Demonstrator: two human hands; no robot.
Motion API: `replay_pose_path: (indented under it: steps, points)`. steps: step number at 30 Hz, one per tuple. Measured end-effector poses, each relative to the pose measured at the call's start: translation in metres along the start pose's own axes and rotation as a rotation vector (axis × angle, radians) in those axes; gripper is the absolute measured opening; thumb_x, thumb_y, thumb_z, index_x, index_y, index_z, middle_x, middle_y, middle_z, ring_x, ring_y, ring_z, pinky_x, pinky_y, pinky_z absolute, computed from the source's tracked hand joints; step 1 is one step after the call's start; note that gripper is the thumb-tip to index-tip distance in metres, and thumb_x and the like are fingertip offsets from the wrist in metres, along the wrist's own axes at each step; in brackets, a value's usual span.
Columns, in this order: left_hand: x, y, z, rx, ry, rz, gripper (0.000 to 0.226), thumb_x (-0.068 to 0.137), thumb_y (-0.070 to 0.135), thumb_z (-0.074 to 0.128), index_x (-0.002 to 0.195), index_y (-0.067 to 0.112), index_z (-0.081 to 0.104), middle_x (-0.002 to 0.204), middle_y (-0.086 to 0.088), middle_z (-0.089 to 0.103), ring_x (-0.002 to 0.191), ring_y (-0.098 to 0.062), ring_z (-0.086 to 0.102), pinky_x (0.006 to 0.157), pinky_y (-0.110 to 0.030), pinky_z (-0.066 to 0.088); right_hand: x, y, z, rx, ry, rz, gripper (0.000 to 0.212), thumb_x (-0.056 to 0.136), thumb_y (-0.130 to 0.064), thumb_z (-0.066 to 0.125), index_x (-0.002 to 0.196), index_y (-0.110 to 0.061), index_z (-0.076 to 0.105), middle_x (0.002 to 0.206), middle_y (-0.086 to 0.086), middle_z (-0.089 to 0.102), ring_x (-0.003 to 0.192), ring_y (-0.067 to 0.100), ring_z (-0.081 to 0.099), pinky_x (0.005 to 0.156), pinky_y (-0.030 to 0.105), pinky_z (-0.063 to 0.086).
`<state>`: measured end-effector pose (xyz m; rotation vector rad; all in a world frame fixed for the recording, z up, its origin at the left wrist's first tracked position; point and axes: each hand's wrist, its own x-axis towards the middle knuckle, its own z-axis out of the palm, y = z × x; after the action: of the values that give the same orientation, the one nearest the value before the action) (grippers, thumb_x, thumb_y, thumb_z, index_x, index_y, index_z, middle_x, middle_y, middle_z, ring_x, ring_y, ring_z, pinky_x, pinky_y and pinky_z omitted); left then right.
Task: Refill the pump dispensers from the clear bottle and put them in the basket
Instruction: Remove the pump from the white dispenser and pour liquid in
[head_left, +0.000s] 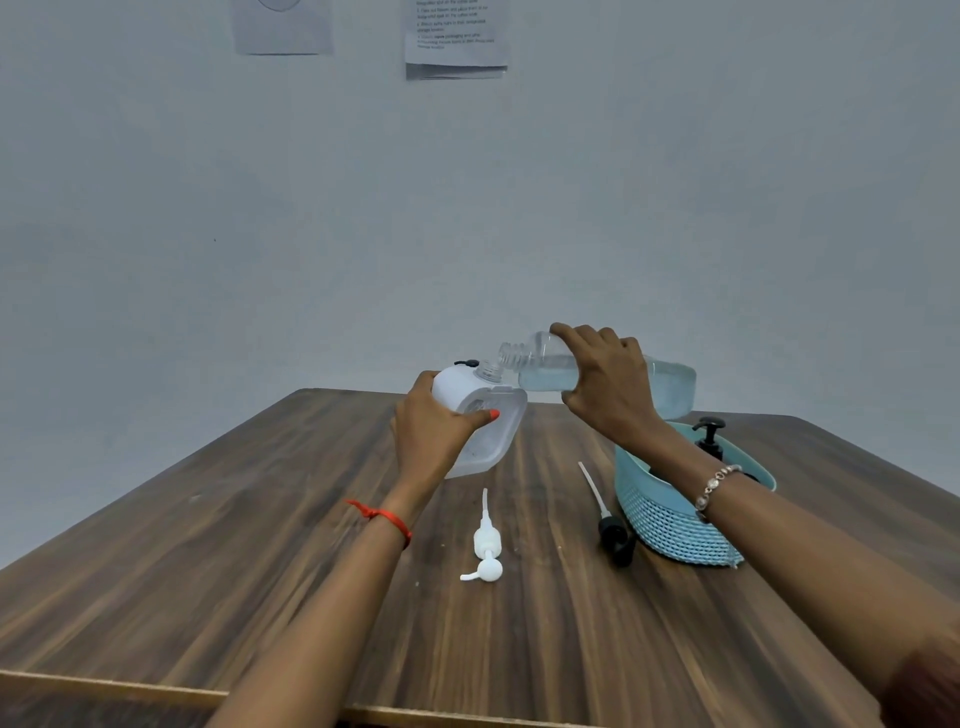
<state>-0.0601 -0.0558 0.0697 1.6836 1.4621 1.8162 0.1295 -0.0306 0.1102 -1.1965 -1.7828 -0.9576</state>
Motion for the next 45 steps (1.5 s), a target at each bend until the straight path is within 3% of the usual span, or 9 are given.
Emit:
replay_pose_path:
  steps: [5, 13, 18, 45]
  points:
    - [-0.0017, 0.0026, 0.0018, -0.014, -0.01, 0.013, 0.05, 0.059, 0.026, 0.087, 0.094, 0.029, 0.051, 0.088, 0.01, 0.056, 0.085, -0.016, 0.055, 0.081, -0.034, 0.048, -0.0004, 0.0025, -0.0001, -0.015, 0.006, -0.022, 0.071, 0.042, 0.004, 0.076, 0.11, -0.011, 0.06, 0.085, 0.008, 0.067, 0.067, 0.032, 0.06, 0.063, 0.037, 0.045]
    - [-0.0026, -0.0002, 0.002, 0.011, -0.008, 0.015, 0.059, 0.059, 0.028, 0.088, 0.108, 0.013, 0.06, 0.09, 0.008, 0.057, 0.085, -0.016, 0.054, 0.079, -0.035, 0.05, -0.0011, 0.0065, 0.0002, -0.034, 0.016, -0.051, 0.073, 0.042, 0.004, 0.077, 0.111, -0.011, 0.06, 0.087, 0.008, 0.068, 0.068, 0.031, 0.06, 0.064, 0.038, 0.047]
    - [-0.0036, 0.0001, 0.0017, 0.013, -0.004, -0.004, 0.06, 0.057, 0.029, 0.088, 0.107, 0.012, 0.059, 0.09, 0.006, 0.059, 0.091, -0.023, 0.061, 0.082, -0.042, 0.052, -0.0014, 0.0058, -0.0006, -0.047, 0.022, -0.064, 0.073, 0.042, 0.004, 0.078, 0.111, -0.011, 0.06, 0.087, 0.009, 0.068, 0.068, 0.031, 0.06, 0.065, 0.038, 0.048]
    - [-0.0078, 0.002, -0.0006, 0.002, 0.001, -0.014, 0.061, 0.057, 0.029, 0.088, 0.109, 0.013, 0.06, 0.092, 0.006, 0.059, 0.092, -0.022, 0.062, 0.083, -0.041, 0.052, -0.0021, 0.0051, -0.0051, -0.041, 0.029, -0.084, 0.073, 0.042, 0.005, 0.076, 0.111, -0.012, 0.059, 0.088, 0.008, 0.067, 0.069, 0.031, 0.06, 0.066, 0.039, 0.048]
